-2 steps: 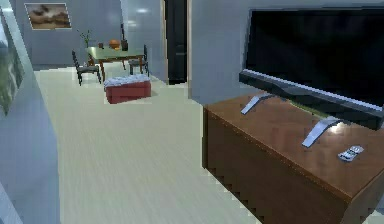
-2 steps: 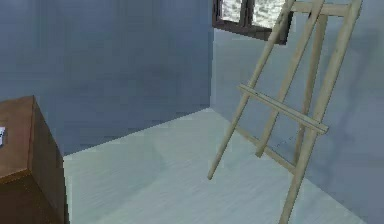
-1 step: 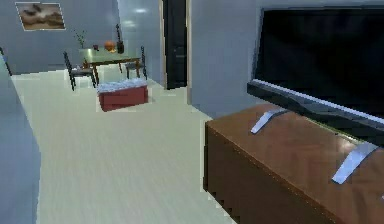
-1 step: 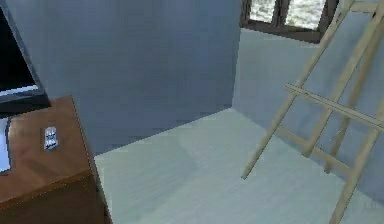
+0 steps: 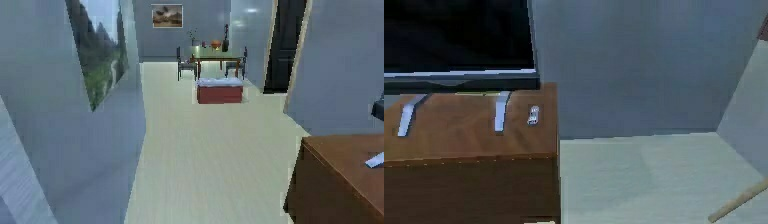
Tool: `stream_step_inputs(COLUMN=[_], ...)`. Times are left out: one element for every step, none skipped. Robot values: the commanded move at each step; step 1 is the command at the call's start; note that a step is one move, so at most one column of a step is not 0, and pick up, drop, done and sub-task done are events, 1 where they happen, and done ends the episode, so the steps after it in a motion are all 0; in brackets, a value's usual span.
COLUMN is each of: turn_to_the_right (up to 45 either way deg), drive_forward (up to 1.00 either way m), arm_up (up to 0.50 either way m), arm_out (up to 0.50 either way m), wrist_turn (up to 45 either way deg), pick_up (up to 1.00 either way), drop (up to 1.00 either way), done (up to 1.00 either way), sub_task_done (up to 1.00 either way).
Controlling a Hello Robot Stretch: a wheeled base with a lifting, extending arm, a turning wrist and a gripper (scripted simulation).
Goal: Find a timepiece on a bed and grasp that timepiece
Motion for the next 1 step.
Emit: stream_step_inputs(turn_to_the_right=[0.0], drive_forward=[1.00], arm_up=[0.00], arm_out=[0.00], wrist_turn=[0.0], pick_up=[0.00], drop=[0.00], done=[0.00], sub_task_done=[0.00])
